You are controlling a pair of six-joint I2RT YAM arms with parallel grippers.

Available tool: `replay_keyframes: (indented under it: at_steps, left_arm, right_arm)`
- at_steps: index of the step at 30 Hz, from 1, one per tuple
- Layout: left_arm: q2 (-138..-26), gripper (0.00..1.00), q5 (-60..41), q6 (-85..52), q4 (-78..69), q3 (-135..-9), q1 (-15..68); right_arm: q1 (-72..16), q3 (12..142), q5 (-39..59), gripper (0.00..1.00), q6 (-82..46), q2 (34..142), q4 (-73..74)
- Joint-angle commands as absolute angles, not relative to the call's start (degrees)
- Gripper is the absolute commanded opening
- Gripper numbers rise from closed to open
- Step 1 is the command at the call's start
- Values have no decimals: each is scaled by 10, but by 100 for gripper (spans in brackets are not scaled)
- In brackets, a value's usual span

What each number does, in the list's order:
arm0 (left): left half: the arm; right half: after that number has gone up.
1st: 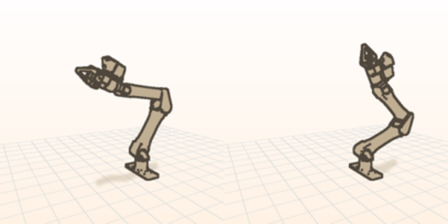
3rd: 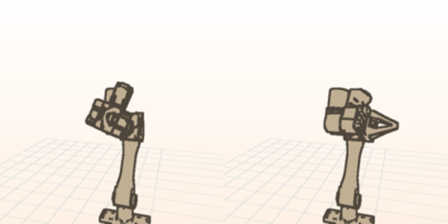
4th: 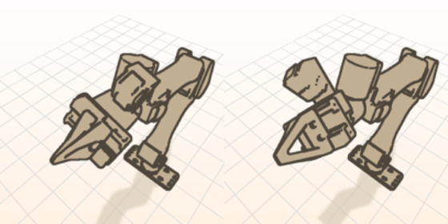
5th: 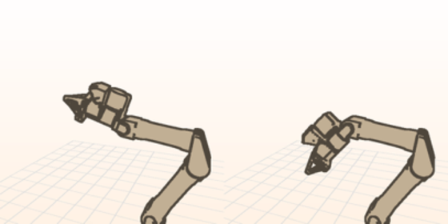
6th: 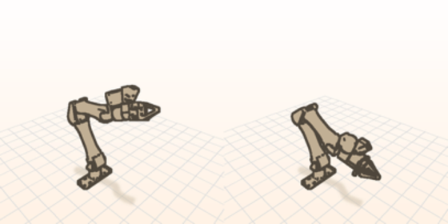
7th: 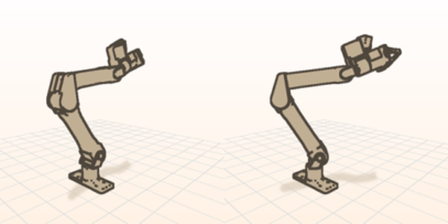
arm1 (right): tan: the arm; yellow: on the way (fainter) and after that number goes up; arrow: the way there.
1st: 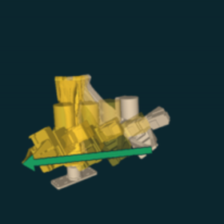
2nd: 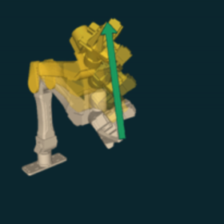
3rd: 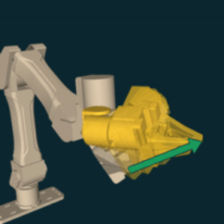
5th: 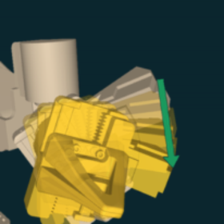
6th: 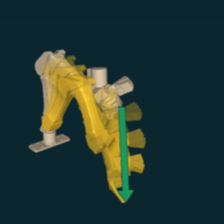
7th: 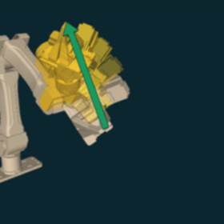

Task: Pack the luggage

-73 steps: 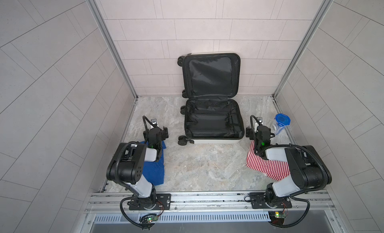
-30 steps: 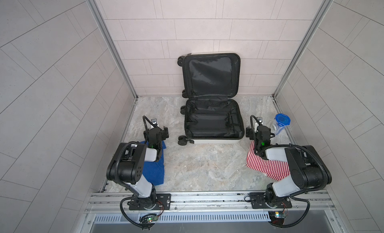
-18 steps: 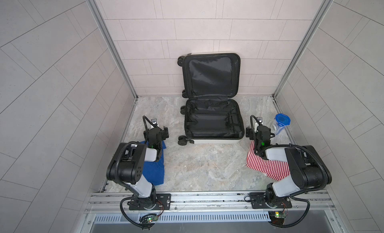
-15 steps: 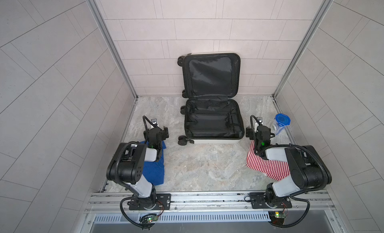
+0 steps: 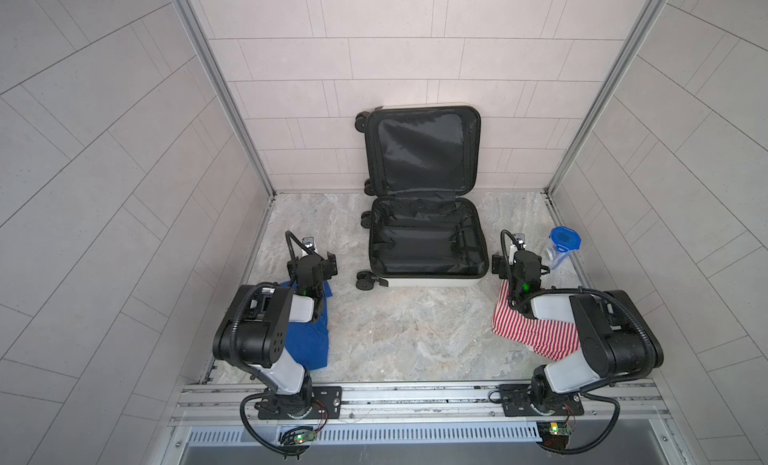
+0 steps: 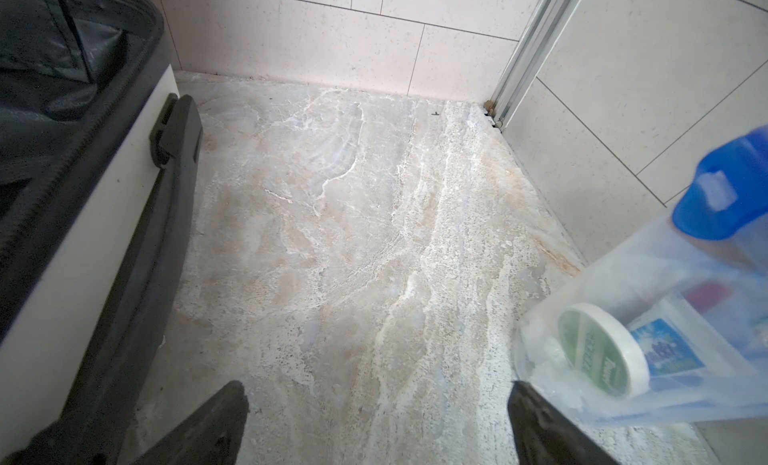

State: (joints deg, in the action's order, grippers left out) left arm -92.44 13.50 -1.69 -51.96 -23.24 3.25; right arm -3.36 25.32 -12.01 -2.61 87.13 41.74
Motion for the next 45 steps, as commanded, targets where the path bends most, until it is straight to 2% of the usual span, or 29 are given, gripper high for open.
replay_keyframes:
  at_steps: [1, 13, 25, 31, 37, 40, 42, 45]
  left_arm:
    - [-913, 100, 135, -14, -529, -230, 29]
    - [-877, 100, 164, -19, -492, -236, 37]
    - [-732, 100, 250, -54, -380, -258, 43]
    - [-606, 100, 230, -134, -280, -315, 44]
    - [-478, 100, 218, -273, -90, -384, 44]
    - [-433, 100, 173, -301, 10, -422, 43]
    - [-413, 100, 134, -316, 70, -440, 43]
    - [-367, 100, 122, -345, 129, -435, 42]
  right_arm:
    - [-34, 250, -127, 100, -29, 867, 413]
    - [-34, 236, -149, 99, -40, 841, 414]
    - [-35, 284, -170, 99, -55, 740, 263]
    - [-34, 328, -200, 99, -152, 626, 113]
    - [-19, 461, -224, 99, -264, 566, -195]
    - [-9, 503, -170, 99, -284, 559, -300]
    - [0, 509, -107, 94, -285, 549, -345]
    - [0, 507, -74, 86, -289, 533, -394]
